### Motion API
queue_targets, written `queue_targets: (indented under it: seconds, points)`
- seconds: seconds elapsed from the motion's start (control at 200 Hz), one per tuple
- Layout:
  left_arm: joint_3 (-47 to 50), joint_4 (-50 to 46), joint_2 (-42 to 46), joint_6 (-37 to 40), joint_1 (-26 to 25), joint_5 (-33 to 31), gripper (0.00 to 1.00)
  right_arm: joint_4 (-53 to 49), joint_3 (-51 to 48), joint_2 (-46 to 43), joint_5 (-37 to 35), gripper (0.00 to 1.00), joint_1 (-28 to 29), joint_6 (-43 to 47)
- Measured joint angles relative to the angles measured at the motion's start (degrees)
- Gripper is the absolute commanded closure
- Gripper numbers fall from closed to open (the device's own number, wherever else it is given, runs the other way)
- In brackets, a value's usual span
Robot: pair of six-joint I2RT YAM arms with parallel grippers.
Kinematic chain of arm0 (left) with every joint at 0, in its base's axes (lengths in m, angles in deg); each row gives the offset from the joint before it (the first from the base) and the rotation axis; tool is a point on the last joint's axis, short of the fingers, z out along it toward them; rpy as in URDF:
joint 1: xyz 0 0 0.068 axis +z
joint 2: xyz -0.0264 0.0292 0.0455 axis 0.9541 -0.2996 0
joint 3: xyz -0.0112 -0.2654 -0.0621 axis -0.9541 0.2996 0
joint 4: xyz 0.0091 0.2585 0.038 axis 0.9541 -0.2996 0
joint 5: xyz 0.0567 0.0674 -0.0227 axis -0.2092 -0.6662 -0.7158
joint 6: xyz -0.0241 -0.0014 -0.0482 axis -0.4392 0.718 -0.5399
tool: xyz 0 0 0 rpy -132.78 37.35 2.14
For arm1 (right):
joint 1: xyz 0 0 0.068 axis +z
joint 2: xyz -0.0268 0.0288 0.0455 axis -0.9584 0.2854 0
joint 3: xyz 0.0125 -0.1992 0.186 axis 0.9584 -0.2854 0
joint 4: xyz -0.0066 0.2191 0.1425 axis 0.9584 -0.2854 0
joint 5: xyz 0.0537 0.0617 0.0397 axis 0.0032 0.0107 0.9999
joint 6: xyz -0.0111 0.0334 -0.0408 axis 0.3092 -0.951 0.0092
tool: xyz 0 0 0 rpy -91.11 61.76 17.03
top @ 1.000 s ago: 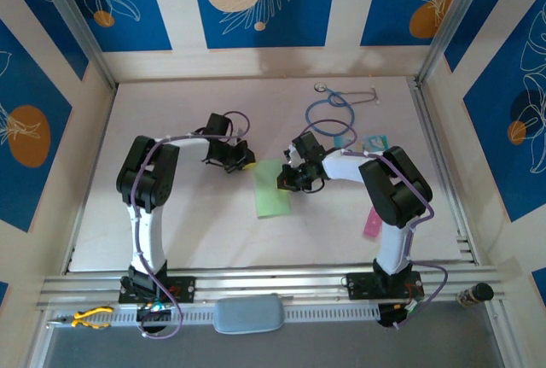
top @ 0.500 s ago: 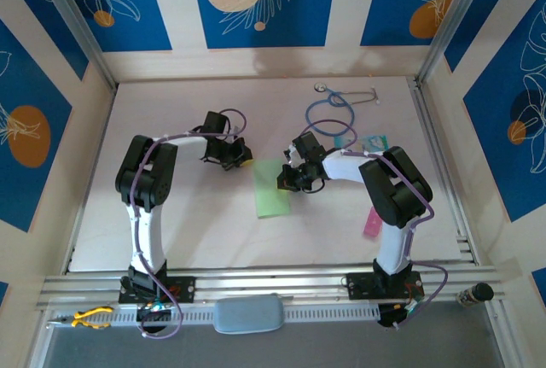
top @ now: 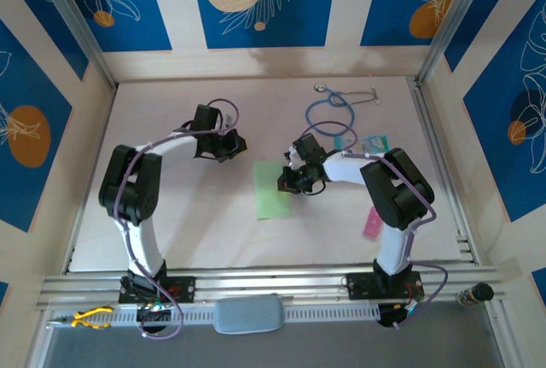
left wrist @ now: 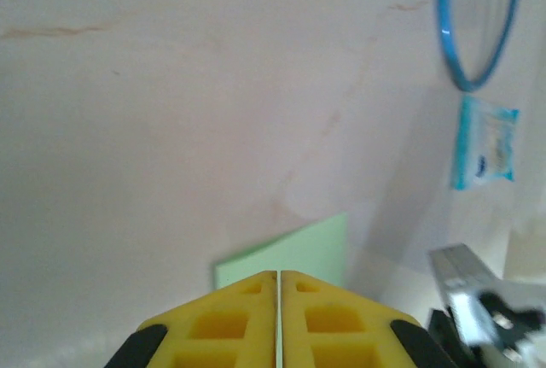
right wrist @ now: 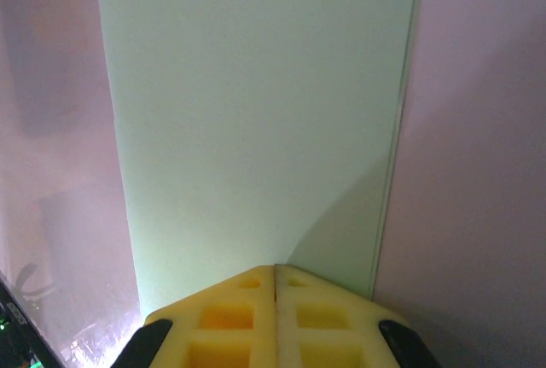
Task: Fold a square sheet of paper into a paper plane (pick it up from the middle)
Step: First fold the square sheet of paper in half at the center of the table.
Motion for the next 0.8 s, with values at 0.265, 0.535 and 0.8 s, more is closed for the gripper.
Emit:
queue_targets:
  seconds: [0.265,0.535,0.8]
  points:
    - [7.48,1.77,7.96,1.05,-6.29,0.68,0.89,-1.44,-2.23,-2.43,-0.04,0.99,2.21,-2.56]
    - [8.61,3.43,5.84,1.05,-8.52,1.44,0.89,0.87,-8.07,-13.4,-2.21,0.7,3.45,-7.78]
    - [8.72,5.62,1.81,0.98,-8.55,2.03,0.89,-0.31,-12.81,-22.97,-4.17,0.71,2.51,-10.6]
